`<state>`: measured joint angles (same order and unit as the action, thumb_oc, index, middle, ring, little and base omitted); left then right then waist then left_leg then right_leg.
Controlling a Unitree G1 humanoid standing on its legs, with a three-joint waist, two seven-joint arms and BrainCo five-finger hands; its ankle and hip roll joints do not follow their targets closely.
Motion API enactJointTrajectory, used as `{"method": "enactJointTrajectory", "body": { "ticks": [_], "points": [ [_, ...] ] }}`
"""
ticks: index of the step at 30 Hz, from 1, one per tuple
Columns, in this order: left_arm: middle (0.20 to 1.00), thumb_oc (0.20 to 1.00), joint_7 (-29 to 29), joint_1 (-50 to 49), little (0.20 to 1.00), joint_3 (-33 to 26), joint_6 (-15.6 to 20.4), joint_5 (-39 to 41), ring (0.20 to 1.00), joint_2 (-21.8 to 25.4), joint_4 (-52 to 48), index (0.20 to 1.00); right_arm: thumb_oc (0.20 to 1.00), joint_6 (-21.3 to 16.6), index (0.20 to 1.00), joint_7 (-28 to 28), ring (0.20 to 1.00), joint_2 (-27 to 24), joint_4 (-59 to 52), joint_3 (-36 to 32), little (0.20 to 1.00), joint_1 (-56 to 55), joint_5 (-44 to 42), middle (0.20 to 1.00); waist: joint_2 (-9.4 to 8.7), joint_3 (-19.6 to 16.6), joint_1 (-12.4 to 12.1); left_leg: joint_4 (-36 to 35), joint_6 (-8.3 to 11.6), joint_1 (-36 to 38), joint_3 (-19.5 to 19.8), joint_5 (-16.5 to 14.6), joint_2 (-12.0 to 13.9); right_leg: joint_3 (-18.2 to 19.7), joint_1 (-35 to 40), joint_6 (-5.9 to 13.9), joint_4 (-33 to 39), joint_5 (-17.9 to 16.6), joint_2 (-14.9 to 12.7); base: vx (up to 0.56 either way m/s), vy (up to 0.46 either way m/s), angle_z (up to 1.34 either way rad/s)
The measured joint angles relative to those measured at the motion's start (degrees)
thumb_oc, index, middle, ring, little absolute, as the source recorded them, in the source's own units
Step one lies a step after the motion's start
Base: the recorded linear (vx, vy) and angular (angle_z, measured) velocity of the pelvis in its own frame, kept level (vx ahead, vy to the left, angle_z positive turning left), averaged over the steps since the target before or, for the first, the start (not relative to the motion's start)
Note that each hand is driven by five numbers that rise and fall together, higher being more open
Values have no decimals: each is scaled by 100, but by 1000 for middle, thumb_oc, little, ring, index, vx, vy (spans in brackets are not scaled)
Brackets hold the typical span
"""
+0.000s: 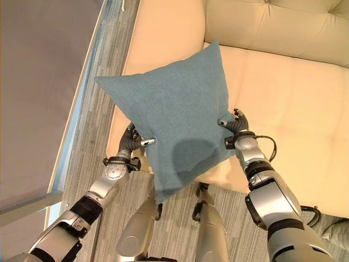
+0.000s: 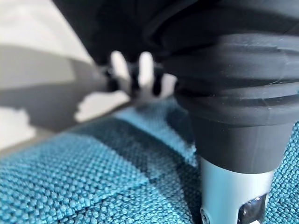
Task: Pick up all the scattered cushions and arrange them neatly on the sofa.
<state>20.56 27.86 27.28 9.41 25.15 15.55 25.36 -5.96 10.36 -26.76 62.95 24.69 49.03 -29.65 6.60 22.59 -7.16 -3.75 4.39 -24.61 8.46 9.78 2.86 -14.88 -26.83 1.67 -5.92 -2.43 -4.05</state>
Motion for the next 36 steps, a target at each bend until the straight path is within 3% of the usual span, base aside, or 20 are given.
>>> {"method": "enactJointTrajectory", "body": {
  "ticks": [9,18,24,26,28,30,31,34,36],
  "points": [
    [200,200,236,22,200,-116,127,0,200,-173,-114,200,200,-255,200,114,200,136,-587,-377,200,-514,-512,200,23,-13,31,4,20,86,-12,24,9,9,85,-51,-1,-37,8,-2,3,-1],
    [200,200,230,-633,200,-472,64,4,200,-105,-206,200,200,-126,200,105,200,568,-1668,-494,200,-2024,-495,200,-7,-10,328,-129,-34,808,-278,-29,12,228,725,51,191,-67,30,5,31,-12],
    [200,200,159,-1527,200,-647,-161,17,200,-93,-342,200,200,-87,200,99,200,719,-2652,-739,200,-3209,-141,200,-354,-70,578,-147,-153,1443,-688,-231,-8,688,1275,114,535,-241,58,16,68,-41],
    [200,200,-27,-1777,200,-668,-256,14,200,-14,-414,200,200,-58,200,82,200,756,-2912,-943,200,-3614,109,200,-642,-224,768,-145,-205,1687,-993,-342,-60,1011,1411,158,651,-332,92,19,70,-62],
    [200,200,-78,-1809,200,-667,-292,13,200,46,-417,200,200,-42,200,57,200,767,-2955,-931,200,-3700,207,200,-788,-284,794,-146,-247,1884,-1325,-425,-75,1265,1493,170,762,-445,107,27,29,-83],
    [200,200,-198,-1983,200,-822,-293,8,200,59,-438,200,200,-9,200,-91,200,757,-2997,-903,200,-3768,390,200,-833,-329,793,-150,-261,2213,-1749,-586,-29,1496,1655,244,839,-501,90,100,-105,-99],
    [200,200,-250,-2044,200,-867,-307,7,200,56,-442,200,200,12,200,-139,200,732,-3098,-959,200,-3885,435,200,-818,-372,867,-150,-212,2245,-1759,-634,-1,1488,1726,251,903,-518,96,128,-185,-40],
    [200,200,-429,-2332,200,-916,-383,8,200,53,-466,200,200,28,200,-299,200,640,-3518,-1073,200,-4510,606,200,-823,-596,934,-135,-159,2454,-1643,-663,128,1377,2086,176,1076,-479,219,-17,-172,23],
    [200,200,-476,-2280,200,-792,-414,6,200,-85,-461,200,200,28,200,-291,200,515,-3521,-1245,200,-4628,702,200,-783,-627,932,12,-20,2315,-1380,-573,227,1110,2189,99,1108,-458,295,-96,-257,80]
  ]
}}
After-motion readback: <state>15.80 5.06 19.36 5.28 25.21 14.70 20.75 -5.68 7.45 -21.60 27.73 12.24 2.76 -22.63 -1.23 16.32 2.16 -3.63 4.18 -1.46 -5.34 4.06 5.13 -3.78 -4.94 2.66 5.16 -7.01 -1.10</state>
